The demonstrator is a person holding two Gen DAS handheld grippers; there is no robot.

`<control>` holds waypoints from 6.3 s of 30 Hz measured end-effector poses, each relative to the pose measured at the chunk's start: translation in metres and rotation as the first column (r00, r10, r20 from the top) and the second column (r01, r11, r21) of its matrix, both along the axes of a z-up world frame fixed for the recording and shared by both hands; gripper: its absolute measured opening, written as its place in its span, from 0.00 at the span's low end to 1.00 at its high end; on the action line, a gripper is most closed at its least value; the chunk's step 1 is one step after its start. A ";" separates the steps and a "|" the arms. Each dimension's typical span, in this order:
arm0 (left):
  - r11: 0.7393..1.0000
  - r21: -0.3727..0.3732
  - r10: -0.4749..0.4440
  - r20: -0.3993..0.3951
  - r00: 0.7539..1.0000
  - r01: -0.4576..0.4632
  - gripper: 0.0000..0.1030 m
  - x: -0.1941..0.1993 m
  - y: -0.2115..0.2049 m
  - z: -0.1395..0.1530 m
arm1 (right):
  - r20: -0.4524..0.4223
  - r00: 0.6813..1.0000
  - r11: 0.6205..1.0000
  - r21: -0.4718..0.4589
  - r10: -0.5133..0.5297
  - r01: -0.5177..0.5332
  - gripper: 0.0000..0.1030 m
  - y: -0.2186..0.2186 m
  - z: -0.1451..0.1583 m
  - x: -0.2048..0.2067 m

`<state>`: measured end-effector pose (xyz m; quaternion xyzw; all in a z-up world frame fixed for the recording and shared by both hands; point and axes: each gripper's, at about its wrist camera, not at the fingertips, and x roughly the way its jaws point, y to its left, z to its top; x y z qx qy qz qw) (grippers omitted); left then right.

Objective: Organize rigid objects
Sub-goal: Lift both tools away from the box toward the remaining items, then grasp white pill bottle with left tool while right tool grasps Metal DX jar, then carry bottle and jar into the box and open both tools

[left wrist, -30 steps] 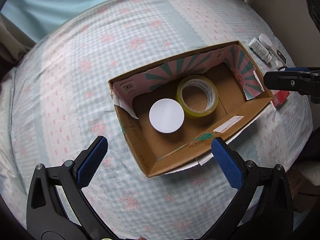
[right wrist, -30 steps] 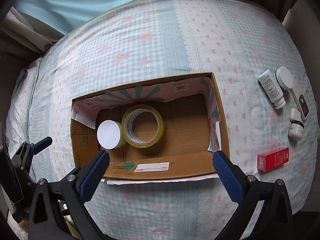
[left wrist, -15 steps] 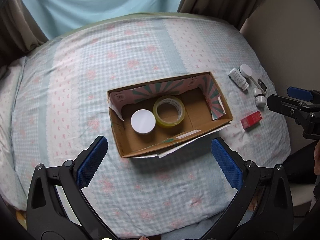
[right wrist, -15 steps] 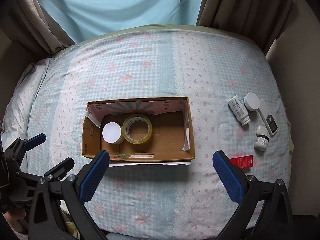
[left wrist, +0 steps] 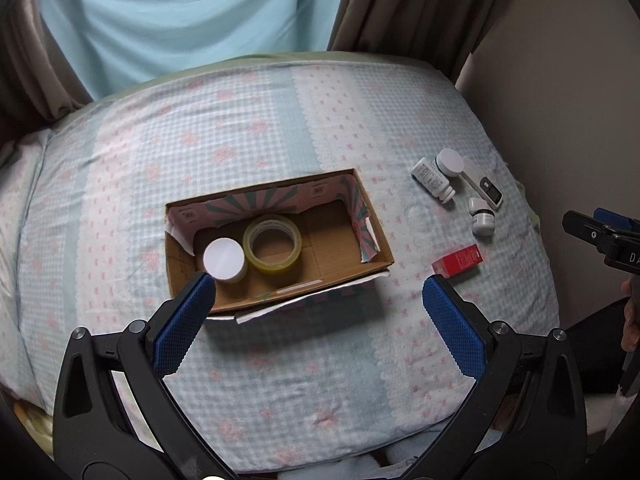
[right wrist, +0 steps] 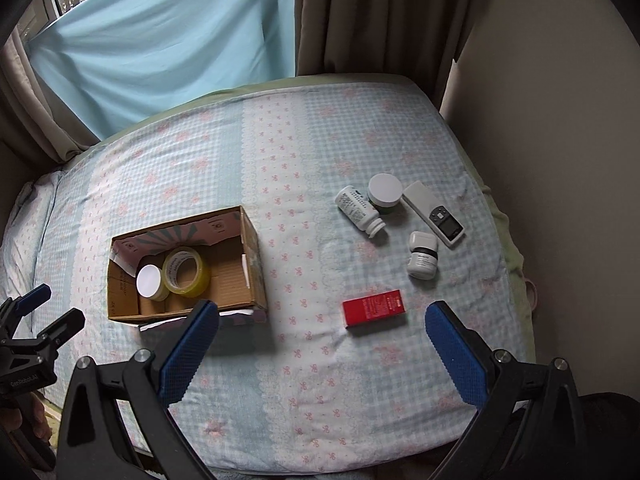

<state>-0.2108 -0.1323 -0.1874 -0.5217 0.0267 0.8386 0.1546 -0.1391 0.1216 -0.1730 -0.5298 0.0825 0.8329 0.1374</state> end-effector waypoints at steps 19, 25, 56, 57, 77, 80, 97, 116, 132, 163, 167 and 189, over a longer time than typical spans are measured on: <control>0.975 -0.068 -0.206 0.077 0.976 0.211 1.00 0.023 0.201 -0.053 | 0.068 0.995 0.988 -0.125 -0.077 0.085 1.00 0.172 -0.056 0.025; 0.976 -0.047 -0.203 0.155 0.967 0.212 1.00 0.003 0.236 -0.084 | 0.101 0.992 0.983 -0.158 -0.074 0.089 1.00 0.204 -0.083 0.005; 0.990 -0.045 0.141 0.434 0.890 -0.135 1.00 -0.209 0.345 -0.284 | 0.316 0.930 0.905 -0.313 -0.185 0.287 1.00 0.248 -0.269 -0.063; 0.988 -0.049 0.156 0.437 0.886 -0.149 1.00 -0.210 0.344 -0.287 | 0.322 0.928 0.904 -0.313 -0.189 0.292 0.99 0.247 -0.272 -0.064; 0.964 -0.055 0.251 0.497 0.830 -0.258 0.54 -0.227 0.363 -0.309 | 0.366 0.897 0.880 -0.303 -0.246 0.365 0.81 0.251 -0.289 -0.069; 0.971 -0.043 0.227 0.489 0.842 -0.237 0.53 -0.225 0.365 -0.306 | 0.386 0.888 0.859 -0.335 -0.249 0.387 0.51 0.254 -0.295 -0.069; 0.971 0.040 0.195 0.431 0.881 -0.234 0.49 -0.198 0.326 -0.265 | 0.333 0.908 0.853 -0.365 -0.256 0.374 0.51 0.255 -0.276 -0.048; 0.961 0.200 0.125 0.310 0.943 -0.193 0.48 -0.127 0.233 -0.143 | 0.159 0.965 0.904 -0.345 -0.208 0.252 0.51 0.192 -0.174 -0.036; 0.950 0.212 0.184 0.221 0.958 -0.231 0.48 -0.085 0.025 -0.066 | 0.016 0.999 0.943 -0.330 -0.045 0.048 0.51 0.042 -0.068 -0.056; 0.981 0.030 0.169 0.331 0.929 -0.189 0.46 -0.120 -0.152 -0.191 | 0.243 0.941 0.955 -0.238 0.235 -0.177 0.51 -0.143 -0.195 -0.157; 0.988 -0.019 0.151 0.339 0.929 -0.154 0.46 -0.116 -0.150 -0.207 | 0.272 0.932 0.956 -0.232 0.239 -0.177 0.51 -0.141 -0.217 -0.157; 0.993 0.056 0.079 0.294 0.952 -0.099 1.00 -0.101 -0.152 -0.186 | 0.210 0.959 0.970 -0.188 0.191 -0.153 1.00 -0.138 -0.205 -0.150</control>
